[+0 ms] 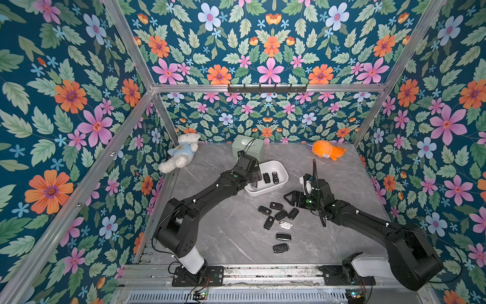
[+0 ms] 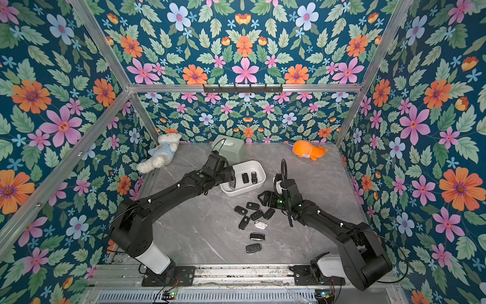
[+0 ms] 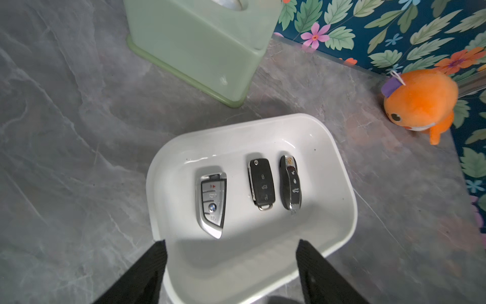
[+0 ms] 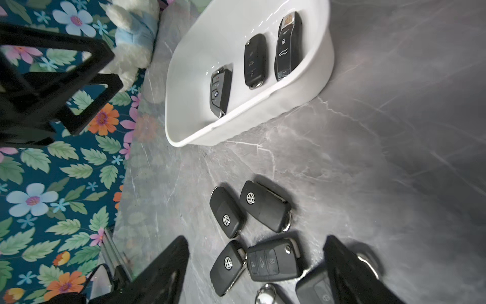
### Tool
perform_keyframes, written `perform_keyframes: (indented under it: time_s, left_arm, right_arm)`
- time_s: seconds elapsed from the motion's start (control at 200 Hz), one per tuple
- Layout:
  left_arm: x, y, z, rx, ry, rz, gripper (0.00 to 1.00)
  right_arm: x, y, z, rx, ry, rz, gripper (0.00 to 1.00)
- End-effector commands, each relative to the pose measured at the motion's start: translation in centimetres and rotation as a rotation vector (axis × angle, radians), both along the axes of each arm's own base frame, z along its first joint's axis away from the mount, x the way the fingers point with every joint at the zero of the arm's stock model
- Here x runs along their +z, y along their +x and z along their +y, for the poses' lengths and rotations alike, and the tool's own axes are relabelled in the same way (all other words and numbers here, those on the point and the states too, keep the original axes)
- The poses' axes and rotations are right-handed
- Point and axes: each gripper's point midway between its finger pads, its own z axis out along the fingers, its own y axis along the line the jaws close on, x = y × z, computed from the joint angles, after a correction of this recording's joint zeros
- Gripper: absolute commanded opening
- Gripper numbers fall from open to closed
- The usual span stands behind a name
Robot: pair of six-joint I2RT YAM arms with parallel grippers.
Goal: Place the car key into the storage box
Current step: Place the car key in the storage box, then pick up the car key from the center of the board.
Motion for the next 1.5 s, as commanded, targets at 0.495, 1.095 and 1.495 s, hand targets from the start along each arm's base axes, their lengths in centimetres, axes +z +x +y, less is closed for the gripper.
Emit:
perform_keyframes:
  time_s: [0.495, 1.095, 1.495]
  left_arm:
    - [-2.4, -8.1, 3.6, 0.053, -0.289, 0.092, 1.0]
    - [-6.5, -12.2, 5.1, 0.12, -0.385, 0.214, 0.99]
    - [-6.7, -12.2, 5.0, 0.123, -0.391, 0.224, 0.99]
  right_arm:
    - [-4.3, -0.2, 1.9, 0.271, -0.439, -0.058, 0.78]
    - [-7.6, 1.3, 3.1, 0.396, -0.626, -0.044, 0.74]
    - [-8.6, 0.8, 3.9, 0.426, -0.658, -0.05, 0.71]
